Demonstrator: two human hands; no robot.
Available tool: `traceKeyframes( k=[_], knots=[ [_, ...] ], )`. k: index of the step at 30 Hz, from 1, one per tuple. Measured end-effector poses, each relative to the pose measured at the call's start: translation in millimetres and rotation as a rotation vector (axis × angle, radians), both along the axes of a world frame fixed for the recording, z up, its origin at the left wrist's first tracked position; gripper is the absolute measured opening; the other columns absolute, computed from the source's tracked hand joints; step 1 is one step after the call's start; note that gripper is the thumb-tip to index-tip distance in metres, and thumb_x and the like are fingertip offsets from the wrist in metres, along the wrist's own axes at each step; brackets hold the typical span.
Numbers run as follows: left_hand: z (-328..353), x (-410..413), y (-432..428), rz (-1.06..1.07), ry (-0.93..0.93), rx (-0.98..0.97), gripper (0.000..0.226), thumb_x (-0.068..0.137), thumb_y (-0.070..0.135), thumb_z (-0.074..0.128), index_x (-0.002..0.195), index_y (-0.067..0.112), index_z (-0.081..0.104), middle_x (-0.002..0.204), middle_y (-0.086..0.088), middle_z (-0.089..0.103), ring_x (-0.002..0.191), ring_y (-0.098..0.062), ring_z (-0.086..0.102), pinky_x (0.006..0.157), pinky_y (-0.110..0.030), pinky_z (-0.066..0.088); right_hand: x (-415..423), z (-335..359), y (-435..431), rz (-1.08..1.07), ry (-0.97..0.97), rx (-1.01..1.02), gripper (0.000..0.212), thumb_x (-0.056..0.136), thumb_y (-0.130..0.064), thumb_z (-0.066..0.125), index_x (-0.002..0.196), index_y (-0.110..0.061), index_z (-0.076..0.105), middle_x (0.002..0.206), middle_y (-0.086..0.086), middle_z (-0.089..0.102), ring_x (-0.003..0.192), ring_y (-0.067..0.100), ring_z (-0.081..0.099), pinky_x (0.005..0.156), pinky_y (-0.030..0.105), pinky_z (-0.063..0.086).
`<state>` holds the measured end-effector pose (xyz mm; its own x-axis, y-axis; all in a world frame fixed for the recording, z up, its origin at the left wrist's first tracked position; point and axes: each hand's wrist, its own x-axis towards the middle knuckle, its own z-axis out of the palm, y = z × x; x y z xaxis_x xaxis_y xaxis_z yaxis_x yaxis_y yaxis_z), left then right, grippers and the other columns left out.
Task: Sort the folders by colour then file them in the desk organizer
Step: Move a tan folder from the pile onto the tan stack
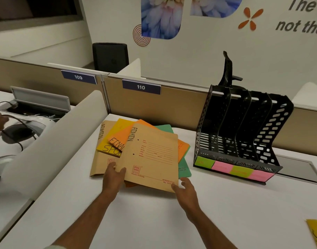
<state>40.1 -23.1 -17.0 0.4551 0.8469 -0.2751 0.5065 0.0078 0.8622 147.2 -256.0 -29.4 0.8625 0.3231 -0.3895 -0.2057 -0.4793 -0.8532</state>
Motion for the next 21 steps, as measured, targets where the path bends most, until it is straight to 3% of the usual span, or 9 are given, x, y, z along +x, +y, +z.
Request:
traceKeyframes(
  k=[3, 5, 7, 9, 11, 15, 21],
  knots=[
    [-0.9, 4.1, 7.3, 0.040, -0.044, -0.076, 0.055, 0.094, 0.013, 0.065, 0.144, 0.005, 0.043, 0.134, -0.017, 0.056, 0.106, -0.025, 0.054, 0.086, -0.036, 0.051, 3.6, -5.6, 5.5, -0.006, 0.067, 0.036, 0.039, 0.095, -0.026, 0.063, 0.130, -0.025, 0.045, 0.138, 0.008, 0.055, 0.111, 0.022, 0.057, 0.083, 0.031, 0.052],
    [-1.3, 6.1, 11.6, 0.054, -0.054, -0.117, 0.050, 0.093, 0.011, 0.066, 0.139, 0.004, 0.048, 0.130, -0.015, 0.057, 0.107, -0.027, 0.056, 0.091, -0.040, 0.053, 4.5, -9.0, 8.3, -0.004, 0.097, 0.061, 0.034, 0.095, -0.026, 0.064, 0.123, -0.028, 0.044, 0.131, 0.004, 0.057, 0.105, 0.019, 0.057, 0.076, 0.025, 0.049],
    [0.8, 6.6, 14.0, 0.053, -0.107, -0.184, 0.038, 0.092, 0.007, 0.067, 0.128, 0.006, 0.056, 0.119, -0.012, 0.063, 0.102, -0.028, 0.061, 0.084, -0.042, 0.057, 5.1, -11.9, 10.1, -0.020, 0.109, 0.076, 0.034, 0.095, -0.025, 0.064, 0.122, -0.028, 0.044, 0.125, 0.000, 0.055, 0.105, 0.018, 0.057, 0.070, 0.022, 0.048],
    [5.2, 4.1, 14.4, 0.040, -0.157, -0.260, 0.030, 0.091, 0.002, 0.067, 0.118, 0.012, 0.057, 0.103, -0.006, 0.066, 0.090, -0.022, 0.064, 0.068, -0.033, 0.056, 6.5, -14.5, 10.3, -0.050, 0.102, 0.078, 0.034, 0.095, -0.022, 0.064, 0.124, -0.025, 0.046, 0.123, 0.000, 0.056, 0.105, 0.020, 0.059, 0.073, 0.024, 0.051],
    [7.8, -1.2, 14.1, 0.012, -0.175, -0.312, 0.031, 0.090, -0.001, 0.067, 0.116, 0.011, 0.056, 0.102, -0.006, 0.068, 0.088, -0.019, 0.066, 0.063, -0.030, 0.054, 8.8, -15.3, 9.4, -0.093, 0.098, 0.076, 0.039, 0.095, -0.020, 0.063, 0.131, -0.020, 0.046, 0.126, 0.004, 0.058, 0.105, 0.023, 0.061, 0.079, 0.032, 0.056],
    [7.9, -21.1, 8.7, -0.058, -0.190, -0.383, 0.034, 0.090, -0.004, 0.066, 0.119, 0.007, 0.054, 0.106, -0.007, 0.073, 0.097, -0.025, 0.070, 0.073, -0.033, 0.057, 13.3, -14.6, 3.8, -0.150, 0.134, 0.073, 0.047, 0.095, -0.015, 0.062, 0.139, -0.015, 0.044, 0.129, 0.010, 0.061, 0.108, 0.028, 0.064, 0.091, 0.043, 0.058],
    [8.7, -54.5, -4.6, -0.145, -0.188, -0.451, 0.035, 0.088, -0.001, 0.068, 0.118, 0.010, 0.053, 0.103, -0.005, 0.078, 0.099, -0.025, 0.072, 0.077, -0.033, 0.057, 9.4, -16.1, -12.3, -0.157, 0.138, 0.045, 0.038, 0.094, -0.017, 0.064, 0.130, -0.013, 0.052, 0.120, 0.013, 0.065, 0.102, 0.028, 0.066, 0.088, 0.041, 0.058]
  ],
)
